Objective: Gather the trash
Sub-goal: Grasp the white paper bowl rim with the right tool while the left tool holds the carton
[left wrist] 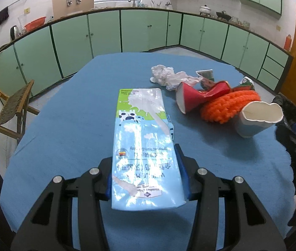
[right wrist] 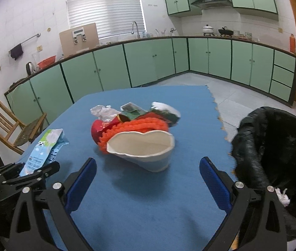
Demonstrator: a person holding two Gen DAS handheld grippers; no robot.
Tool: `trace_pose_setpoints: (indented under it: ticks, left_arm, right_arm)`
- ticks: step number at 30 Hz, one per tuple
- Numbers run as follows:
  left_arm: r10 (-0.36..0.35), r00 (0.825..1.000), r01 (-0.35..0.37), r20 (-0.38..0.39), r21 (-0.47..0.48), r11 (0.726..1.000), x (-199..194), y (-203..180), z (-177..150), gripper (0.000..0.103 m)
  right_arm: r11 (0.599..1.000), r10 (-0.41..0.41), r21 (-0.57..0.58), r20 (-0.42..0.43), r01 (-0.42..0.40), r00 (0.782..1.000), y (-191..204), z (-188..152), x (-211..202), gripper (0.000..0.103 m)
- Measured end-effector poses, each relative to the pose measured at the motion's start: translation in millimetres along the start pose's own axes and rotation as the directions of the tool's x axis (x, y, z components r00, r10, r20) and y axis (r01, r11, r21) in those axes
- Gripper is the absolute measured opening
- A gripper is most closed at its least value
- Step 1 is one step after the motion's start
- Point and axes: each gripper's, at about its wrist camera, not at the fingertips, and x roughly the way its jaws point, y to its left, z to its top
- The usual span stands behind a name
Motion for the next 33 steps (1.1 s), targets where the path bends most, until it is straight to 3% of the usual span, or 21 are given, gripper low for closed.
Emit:
trace_pose_setpoints:
  ticks: [12, 16, 20, 33]
  left_arm:
    - [0.003, 1.0, -0.003, -0.008, 0.003, 1.0, 11, 11, 7, 0.046]
    - [0.002, 1.0, -0.002, -0.012, 0.001, 1.0, 13, 12, 7, 0.046]
    - [0.0, 1.0, 0.0, -0.016, -0.001, 1.0, 14, 11, 7, 0.046]
    - [-0.012, 1.0, 0.012, -0.007, 0.002, 1.0, 6, 2, 7, 0.046]
  right_arm:
    - [0.999, -0.036, 0.016, -0.034, 0.036, 0.999, 7, 8, 41, 0.097]
    - [0.999, -0.03, 0.022, -0.035, 0.031, 0.999, 4, 9, 43, 0.096]
    - [1.0, 0.01, 0.013, -0.04, -0.01, 0.999, 4, 10, 44, 0.085]
    - [0.998, 0.039, 0.041, -0.027, -0.038, 0.999, -6, 13, 25, 0.08]
